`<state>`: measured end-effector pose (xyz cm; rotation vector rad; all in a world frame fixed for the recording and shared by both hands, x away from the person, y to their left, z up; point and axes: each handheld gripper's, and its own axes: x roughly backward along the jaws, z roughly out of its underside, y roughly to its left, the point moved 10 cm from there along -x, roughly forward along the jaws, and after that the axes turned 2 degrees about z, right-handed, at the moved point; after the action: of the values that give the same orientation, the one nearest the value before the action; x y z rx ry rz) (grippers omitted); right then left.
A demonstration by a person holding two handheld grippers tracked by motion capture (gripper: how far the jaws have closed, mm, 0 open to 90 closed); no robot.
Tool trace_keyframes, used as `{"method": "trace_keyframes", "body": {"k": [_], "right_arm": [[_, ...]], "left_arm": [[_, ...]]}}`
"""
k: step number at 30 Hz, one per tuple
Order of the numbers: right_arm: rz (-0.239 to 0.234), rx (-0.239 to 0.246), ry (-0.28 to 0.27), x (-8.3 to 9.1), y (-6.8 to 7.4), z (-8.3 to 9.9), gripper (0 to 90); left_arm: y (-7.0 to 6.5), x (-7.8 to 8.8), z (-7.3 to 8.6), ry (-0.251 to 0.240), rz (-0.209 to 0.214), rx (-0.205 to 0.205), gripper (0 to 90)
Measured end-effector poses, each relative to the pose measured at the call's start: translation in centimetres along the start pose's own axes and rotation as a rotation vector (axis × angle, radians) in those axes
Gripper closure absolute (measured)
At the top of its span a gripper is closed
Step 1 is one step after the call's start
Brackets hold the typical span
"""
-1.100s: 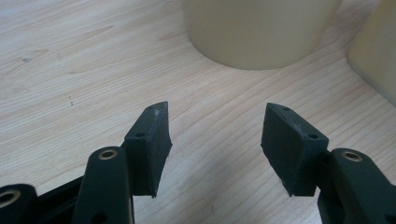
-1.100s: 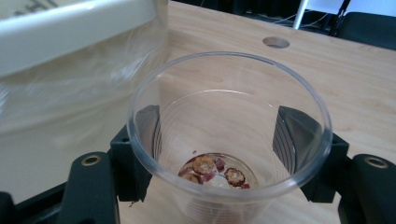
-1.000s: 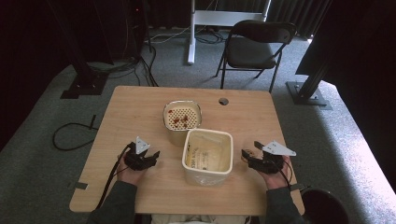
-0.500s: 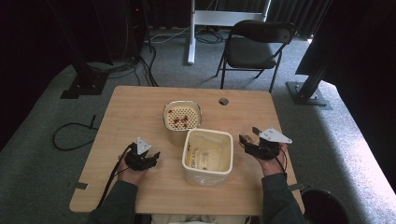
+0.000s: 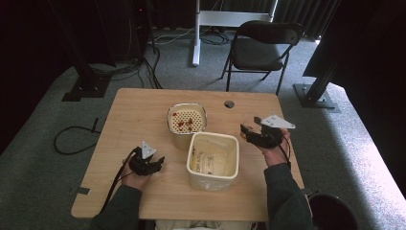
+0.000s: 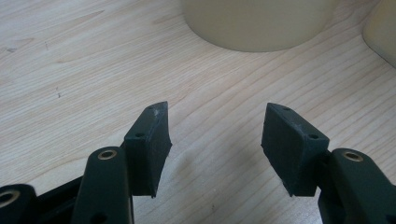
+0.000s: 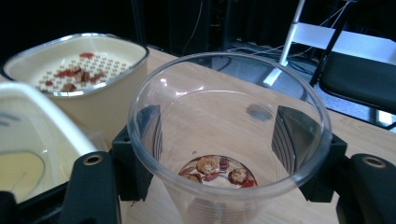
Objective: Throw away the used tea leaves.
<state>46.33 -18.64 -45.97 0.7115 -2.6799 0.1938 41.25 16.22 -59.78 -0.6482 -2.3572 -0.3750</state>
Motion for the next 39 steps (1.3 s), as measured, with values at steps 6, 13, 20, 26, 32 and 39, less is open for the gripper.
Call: {"method": "trace_keyframes", "body": {"k": [6, 13, 20, 26, 32, 39], "right_arm": [[-0.023, -0.023, -0.001, -1.0, 0.4, -1.4, 32.9], [-0.042, -0.007, 0.013, -2.2, 0.9, -2.4, 32.8], [-0.057, 0.006, 0.022, -3.4, 1.5, -3.5, 32.7], [-0.073, 0.010, 0.017, -4.3, 1.8, -4.5, 32.7], [-0.100, 0.017, 0.022, -5.2, 2.2, -5.4, 32.7], [-0.122, 0.045, 0.029, -6.0, 2.8, -6.0, 32.7]], "left_arm": [[0.0, -0.1, 0.1, 0.006, 0.000, -0.007, 42.4], [0.0, -0.2, 0.2, 0.010, 0.000, -0.009, 42.4], [-0.1, -0.3, 0.3, 0.011, -0.002, -0.007, 42.3], [-0.1, -0.4, 0.3, 0.013, -0.002, -0.008, 42.3], [-0.1, -0.4, 0.4, 0.016, -0.003, -0.012, 42.3], [-0.2, -0.6, 0.4, 0.021, -0.001, -0.015, 42.3]]}}
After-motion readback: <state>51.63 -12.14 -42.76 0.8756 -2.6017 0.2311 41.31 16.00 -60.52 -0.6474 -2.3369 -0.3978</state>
